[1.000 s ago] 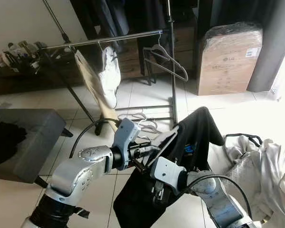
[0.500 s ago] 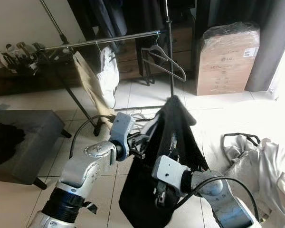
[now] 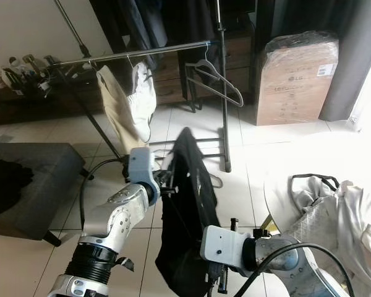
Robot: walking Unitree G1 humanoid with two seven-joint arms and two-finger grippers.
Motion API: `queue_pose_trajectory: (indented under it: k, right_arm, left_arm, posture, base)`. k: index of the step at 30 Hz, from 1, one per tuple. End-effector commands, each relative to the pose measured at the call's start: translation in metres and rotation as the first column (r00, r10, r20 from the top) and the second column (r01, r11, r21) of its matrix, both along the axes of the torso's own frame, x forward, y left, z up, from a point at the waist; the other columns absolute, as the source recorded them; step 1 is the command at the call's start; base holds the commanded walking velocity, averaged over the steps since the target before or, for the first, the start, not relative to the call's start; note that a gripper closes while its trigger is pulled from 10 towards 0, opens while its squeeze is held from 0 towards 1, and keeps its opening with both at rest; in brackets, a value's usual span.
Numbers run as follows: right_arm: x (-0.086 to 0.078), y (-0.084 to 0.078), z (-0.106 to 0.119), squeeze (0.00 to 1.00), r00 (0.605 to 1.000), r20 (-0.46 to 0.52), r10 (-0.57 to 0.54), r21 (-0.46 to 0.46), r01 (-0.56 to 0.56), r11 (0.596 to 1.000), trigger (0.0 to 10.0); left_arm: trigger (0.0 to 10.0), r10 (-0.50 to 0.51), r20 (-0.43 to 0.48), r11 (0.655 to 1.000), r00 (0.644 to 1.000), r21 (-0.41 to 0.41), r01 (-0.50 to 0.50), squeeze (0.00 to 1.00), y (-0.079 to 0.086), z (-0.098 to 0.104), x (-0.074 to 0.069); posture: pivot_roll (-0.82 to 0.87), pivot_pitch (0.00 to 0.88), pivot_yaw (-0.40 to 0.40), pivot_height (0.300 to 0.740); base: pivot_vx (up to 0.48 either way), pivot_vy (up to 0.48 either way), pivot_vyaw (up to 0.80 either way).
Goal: Hang hanger
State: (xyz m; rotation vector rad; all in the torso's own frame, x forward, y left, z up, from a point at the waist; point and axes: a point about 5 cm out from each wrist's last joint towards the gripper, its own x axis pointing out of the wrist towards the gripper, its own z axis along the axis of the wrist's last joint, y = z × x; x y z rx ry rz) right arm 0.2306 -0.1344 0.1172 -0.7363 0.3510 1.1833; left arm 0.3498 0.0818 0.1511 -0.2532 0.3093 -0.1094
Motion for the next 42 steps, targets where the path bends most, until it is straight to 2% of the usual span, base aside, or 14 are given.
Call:
queue_pose_trajectory:
  k: [1,6,8,10,12,15,17,22,25,27,32,34,38,42]
  right_arm:
    - [-0.018,0.006,-0.016,0.0,0.993,-0.1,0.066,-0.031,-0.069,0.997,0.0]
    - [-0.004,0.004,-0.009,0.0,1.0,-0.011,0.01,-0.037,-0.01,0.999,0.0]
    - [0.0,0.015,0.006,0.0,1.0,0.001,-0.007,0.1,0.007,0.995,0.0]
    - [-0.004,0.03,0.025,0.0,0.998,-0.004,0.062,0.219,-0.059,0.974,0.0]
    - [-0.006,0.033,0.028,0.0,0.996,-0.011,0.089,0.233,-0.084,0.969,0.0]
    - [-0.013,0.042,0.027,0.0,0.986,-0.009,0.166,0.188,-0.162,0.969,0.0]
    - [-0.018,0.051,0.031,0.0,0.975,-0.017,0.221,0.203,-0.213,0.956,0.0]
    - [-0.018,0.057,0.036,0.0,0.972,-0.004,0.236,0.208,-0.23,0.951,0.0]
    - [-0.018,0.06,0.041,0.0,0.968,0.008,0.25,0.209,-0.246,0.946,0.0]
    - [-0.021,0.064,0.042,0.0,0.961,0.006,0.277,0.205,-0.272,0.94,0.0]
    - [-0.025,0.066,0.043,0.0,0.959,-0.002,0.285,0.205,-0.278,0.938,0.0]
    - [-0.026,0.066,0.044,0.0,0.957,-0.006,0.291,0.204,-0.283,0.937,0.0]
    - [-0.034,0.074,0.046,0.0,0.942,-0.011,0.336,0.223,-0.325,0.919,0.0]
    - [-0.032,0.072,0.049,0.0,0.947,-0.008,0.32,0.245,-0.309,0.919,0.0]
  left_arm:
    - [0.0,0.217,0.178,0.975,0.96,0.006,-0.222,0.0,0.04,0.037,0.012]
    - [0.0,0.302,0.222,0.945,0.927,0.058,-0.321,0.0,0.049,0.041,0.011]
    - [0.0,0.33,0.235,0.931,0.914,0.081,-0.357,0.0,0.051,0.04,0.011]
    - [0.0,0.355,0.242,0.92,0.903,0.082,-0.384,0.0,0.05,0.041,0.011]
    - [0.0,0.356,0.24,0.92,0.903,0.079,-0.384,0.0,0.048,0.04,0.011]
    - [0.0,0.234,0.186,0.955,0.954,0.142,-0.262,0.0,0.03,0.033,0.014]
    - [0.0,-0.009,0.132,0.977,0.991,0.211,-0.019,0.0,0.003,0.023,0.011]
    - [0.0,-0.148,0.142,0.947,0.979,0.305,0.099,0.0,-0.012,0.023,0.006]
    - [0.0,-0.124,0.166,0.954,0.978,0.292,0.072,0.0,-0.01,0.027,0.009]
    - [0.0,-0.035,0.198,0.967,0.98,0.255,-0.017,0.0,-0.002,0.033,0.013]
    - [0.0,0.097,0.222,0.963,0.97,0.224,-0.147,0.0,0.013,0.036,0.016]
    - [0.0,0.089,0.203,0.969,0.975,0.207,-0.131,0.0,0.012,0.034,0.017]
    - [0.0,-0.017,0.175,0.979,0.984,0.201,-0.019,0.0,-0.003,0.03,0.013]
    - [0.0,-0.034,0.188,0.984,0.981,0.177,0.0,0.0,-0.012,0.034,0.011]
  posture:
    - [-0.18,0.132,0.171,0.74]
    - [-0.18,0.132,0.171,0.74]
    - [-0.18,0.131,0.172,0.74]
    - [-0.18,0.132,0.171,0.74]
    - [-0.18,0.131,0.171,0.74]
    - [-0.18,0.131,0.17,0.74]
    - [-0.18,0.136,0.172,0.74]
    - [-0.18,0.142,0.171,0.74]
    - [-0.18,0.145,0.17,0.74]
    - [-0.17,0.147,0.17,0.74]
    - [-0.18,0.149,0.171,0.74]
    - [-0.18,0.152,0.171,0.74]
    - [-0.18,0.148,0.169,0.74]
    - [-0.18,0.145,0.168,0.74]
  base:
    - [0.0,0.0,0.0]
    - [0.0,0.0,0.0]
    - [0.0,0.0,0.0]
    - [0.0,0.0,0.0]
    - [0.0,0.0,0.0]
    - [0.0,0.0,0.0]
    - [0.0,0.0,0.0]
    - [0.0,0.0,0.0]
    - [0.0,0.0,0.0]
    - [0.0,0.0,0.0]
    - [0.0,0.0,0.0]
    - [0.0,0.0,0.0]
    - [0.0,0.0,0.0]
    - [0.0,0.0,0.0]
